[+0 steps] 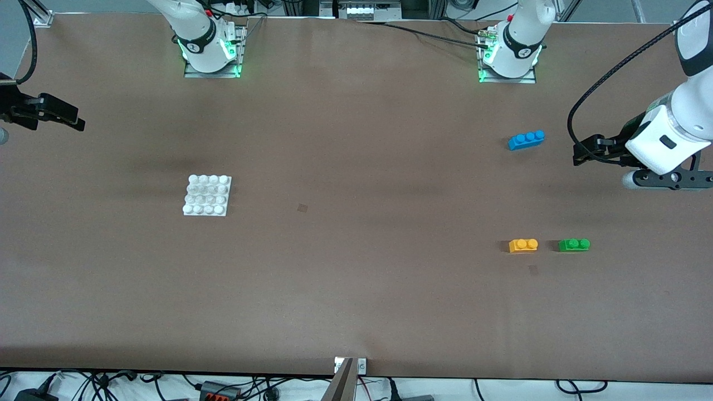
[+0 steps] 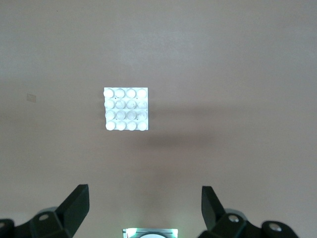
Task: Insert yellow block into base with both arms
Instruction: 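Move the right gripper toward the white base while the left gripper starts moving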
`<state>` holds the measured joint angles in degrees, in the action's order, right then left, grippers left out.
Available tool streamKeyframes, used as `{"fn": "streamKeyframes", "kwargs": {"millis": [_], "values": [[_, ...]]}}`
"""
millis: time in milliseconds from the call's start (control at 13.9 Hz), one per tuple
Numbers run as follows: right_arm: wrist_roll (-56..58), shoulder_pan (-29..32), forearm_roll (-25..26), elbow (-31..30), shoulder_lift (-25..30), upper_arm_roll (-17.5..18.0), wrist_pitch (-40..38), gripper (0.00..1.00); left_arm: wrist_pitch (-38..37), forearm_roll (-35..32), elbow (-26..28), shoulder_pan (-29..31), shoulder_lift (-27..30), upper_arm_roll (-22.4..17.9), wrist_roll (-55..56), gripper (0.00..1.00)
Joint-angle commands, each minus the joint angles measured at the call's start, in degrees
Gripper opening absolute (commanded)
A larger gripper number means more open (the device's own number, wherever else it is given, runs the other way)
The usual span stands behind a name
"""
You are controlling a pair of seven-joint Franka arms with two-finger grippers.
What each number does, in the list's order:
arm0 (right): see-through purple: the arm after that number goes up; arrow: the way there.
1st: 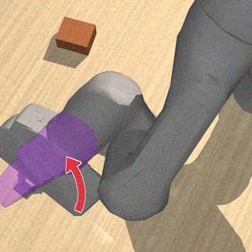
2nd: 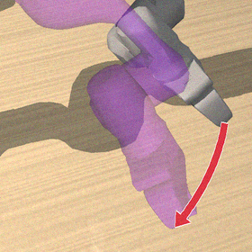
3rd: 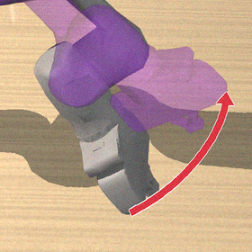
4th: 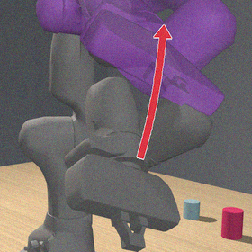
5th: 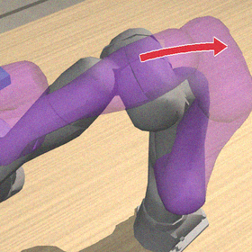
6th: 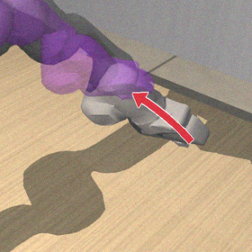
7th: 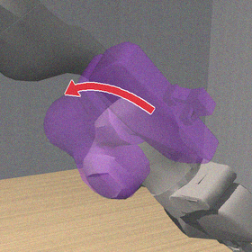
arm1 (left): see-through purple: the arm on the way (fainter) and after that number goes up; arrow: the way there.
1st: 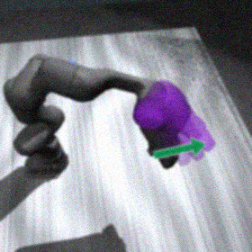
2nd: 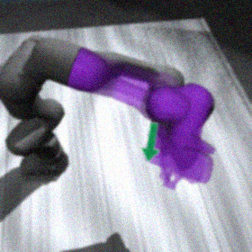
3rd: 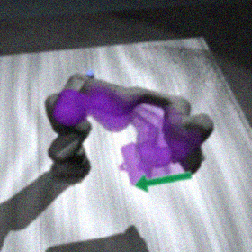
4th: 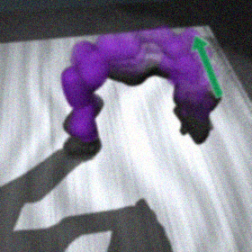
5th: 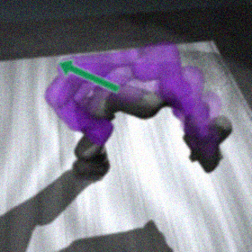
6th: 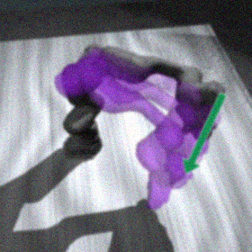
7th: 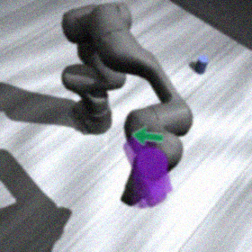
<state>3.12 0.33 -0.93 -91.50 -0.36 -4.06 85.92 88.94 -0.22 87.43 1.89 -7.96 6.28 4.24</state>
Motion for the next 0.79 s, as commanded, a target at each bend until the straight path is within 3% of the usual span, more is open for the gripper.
{"fn": "streamKeyframes", "kwargs": {"millis": [0, 717], "values": [[-0.75, -0.59, 1.01, 1.15, -0.26, -0.51, -0.75, 1.0, -0.97, 0.21, -0.68, -0.13, 0.14, 0.14, -0.02, 1.0], [0.22, -0.42, 1.01, 1.06, -1.05, -0.42, 0.57, 1.0, -1.4, 0.22, -0.77, -0.31, -0.12, 0.14, -0.11, 1.0]]}}
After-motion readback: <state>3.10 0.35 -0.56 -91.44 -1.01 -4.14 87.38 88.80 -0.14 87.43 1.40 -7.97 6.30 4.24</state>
